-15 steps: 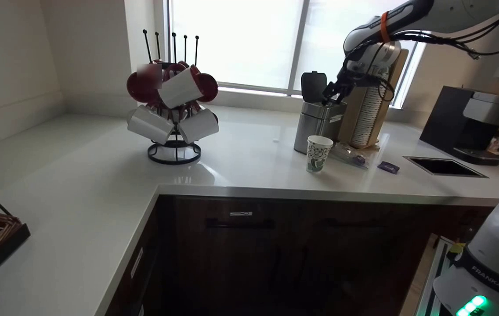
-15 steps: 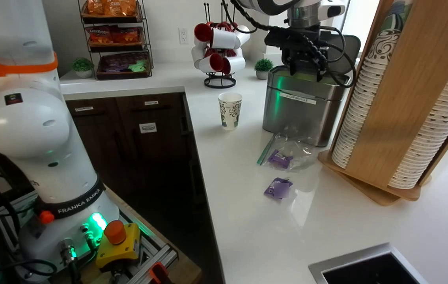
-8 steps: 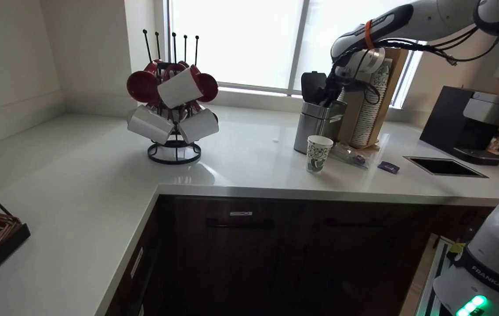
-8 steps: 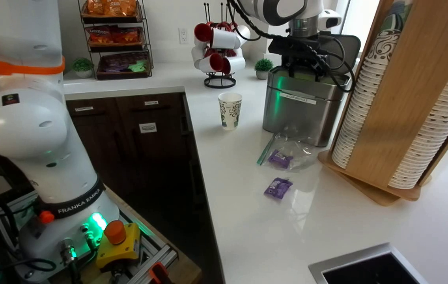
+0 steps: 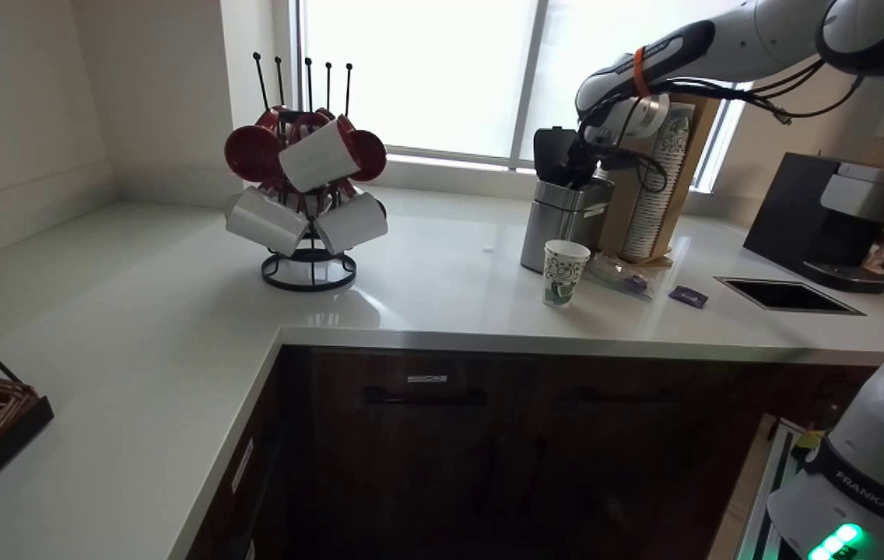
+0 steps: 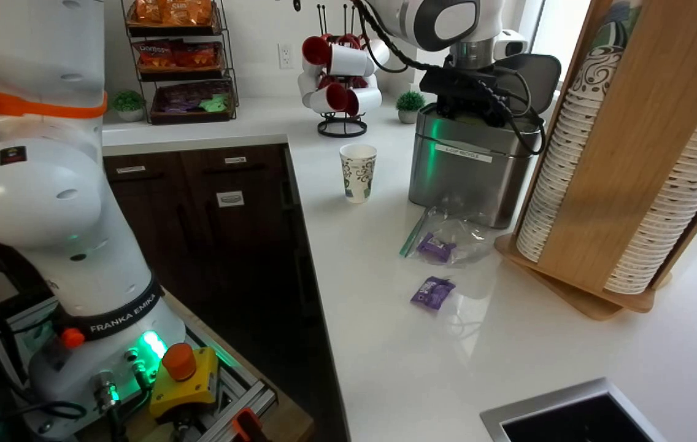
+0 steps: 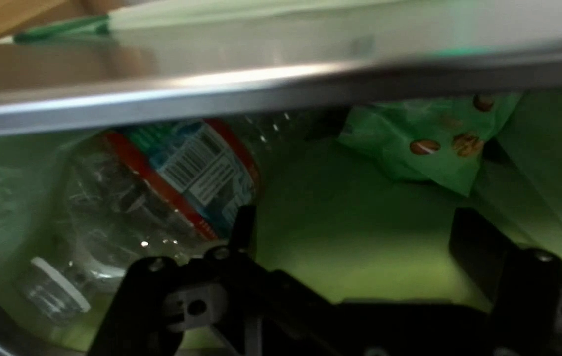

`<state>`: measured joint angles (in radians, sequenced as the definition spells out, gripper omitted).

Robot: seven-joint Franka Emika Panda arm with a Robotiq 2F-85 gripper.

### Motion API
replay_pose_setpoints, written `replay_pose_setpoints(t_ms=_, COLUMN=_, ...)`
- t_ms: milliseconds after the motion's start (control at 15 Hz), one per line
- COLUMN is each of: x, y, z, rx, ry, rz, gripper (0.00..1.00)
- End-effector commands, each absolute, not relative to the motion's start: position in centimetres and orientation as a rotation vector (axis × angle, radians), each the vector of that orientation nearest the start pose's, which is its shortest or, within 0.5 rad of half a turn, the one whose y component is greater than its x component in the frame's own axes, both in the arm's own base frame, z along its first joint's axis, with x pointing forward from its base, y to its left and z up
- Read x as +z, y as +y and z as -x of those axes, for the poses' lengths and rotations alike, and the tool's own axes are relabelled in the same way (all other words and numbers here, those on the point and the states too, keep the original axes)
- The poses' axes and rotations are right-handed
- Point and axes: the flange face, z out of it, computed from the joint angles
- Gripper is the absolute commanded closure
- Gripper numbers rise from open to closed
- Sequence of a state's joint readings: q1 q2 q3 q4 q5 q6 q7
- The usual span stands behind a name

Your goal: Remove a green packet from the silver bin and put it on the counter

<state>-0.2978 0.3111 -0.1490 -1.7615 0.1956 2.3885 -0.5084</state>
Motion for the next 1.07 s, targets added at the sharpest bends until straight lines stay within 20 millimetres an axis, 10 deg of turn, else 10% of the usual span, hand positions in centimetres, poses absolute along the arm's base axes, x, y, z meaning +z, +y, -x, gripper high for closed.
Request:
replay_pose_setpoints(t_ms=0, x=41.7, y=-28.3, z=-60.7, rx=-0.473, ry=0.042, rz=3.139, gripper=0.0)
replay_pose_setpoints(t_ms=1000, x=40.0, y=-26.9, z=-60.8, rx=-0.392, ry=0.032, rz=3.117, gripper=0.0)
